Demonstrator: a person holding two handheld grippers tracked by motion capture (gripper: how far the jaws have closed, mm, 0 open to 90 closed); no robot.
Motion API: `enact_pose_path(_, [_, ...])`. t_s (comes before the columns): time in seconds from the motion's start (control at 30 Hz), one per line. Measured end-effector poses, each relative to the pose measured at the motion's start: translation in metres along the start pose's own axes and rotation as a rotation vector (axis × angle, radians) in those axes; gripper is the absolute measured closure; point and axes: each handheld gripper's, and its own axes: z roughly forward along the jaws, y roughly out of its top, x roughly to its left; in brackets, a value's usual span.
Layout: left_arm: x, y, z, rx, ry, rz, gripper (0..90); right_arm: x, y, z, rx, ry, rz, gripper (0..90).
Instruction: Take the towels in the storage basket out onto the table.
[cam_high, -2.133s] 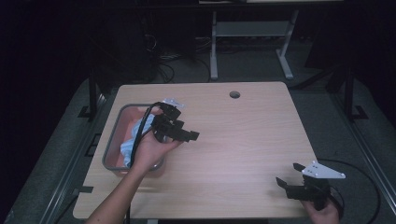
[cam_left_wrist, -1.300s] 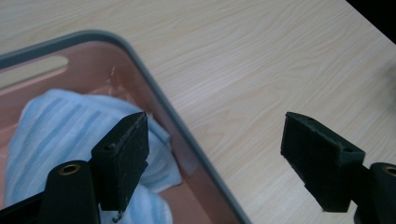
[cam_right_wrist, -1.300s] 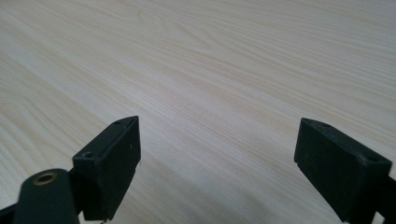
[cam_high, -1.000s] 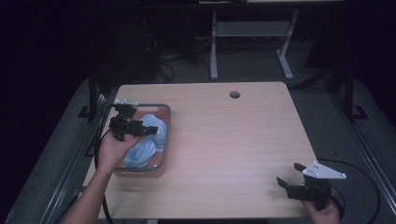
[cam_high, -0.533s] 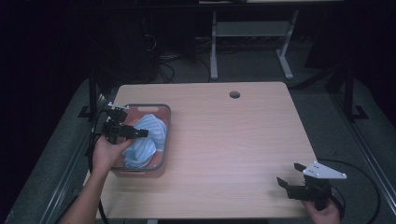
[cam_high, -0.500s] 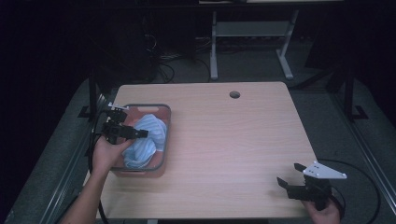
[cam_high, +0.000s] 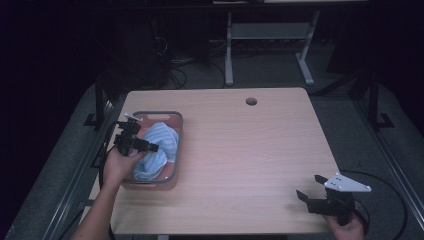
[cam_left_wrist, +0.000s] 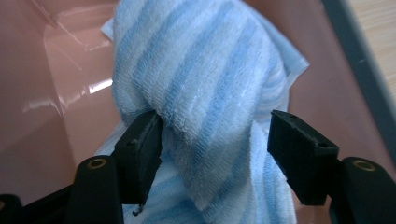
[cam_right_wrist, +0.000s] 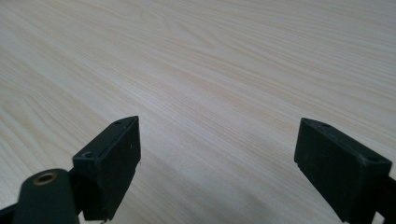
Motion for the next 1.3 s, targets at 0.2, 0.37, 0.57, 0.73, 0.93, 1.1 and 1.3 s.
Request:
enact_pose_path(0.2, [-0.001,0.002,0.008,0.047,0.030,-0.011,51.0,0.000,0.000,-0.001,0.000,-0.002,0.006,14.1])
enact_pose_path(0.37, [-0.001,0.002,0.010,0.055,0.043,-0.005,60.4,0.000,-0.001,-0.001,0.001,-0.001,0.008,14.1])
enact_pose_path(0.57, [-0.003,0.003,0.012,0.068,0.048,0.011,69.4,0.000,0.000,0.000,0.001,0.001,0.001,14.1])
enact_pose_path(0.73, [-0.004,0.001,0.009,0.058,0.057,0.010,73.9,0.000,-0.001,0.000,0.002,0.004,-0.003,14.1])
enact_pose_path(0.93, [-0.003,-0.002,-0.002,0.007,0.048,0.011,74.9,0.001,-0.001,0.001,0.004,0.001,-0.002,14.1])
enact_pose_path(1.1, [0.002,-0.006,-0.013,-0.030,0.034,0.005,75.2,0.001,-0.001,0.000,0.003,-0.005,0.006,14.1])
enact_pose_path(1.3, [0.002,-0.011,-0.030,-0.088,0.006,0.004,75.2,0.000,-0.001,0.000,0.003,-0.008,0.010,14.1])
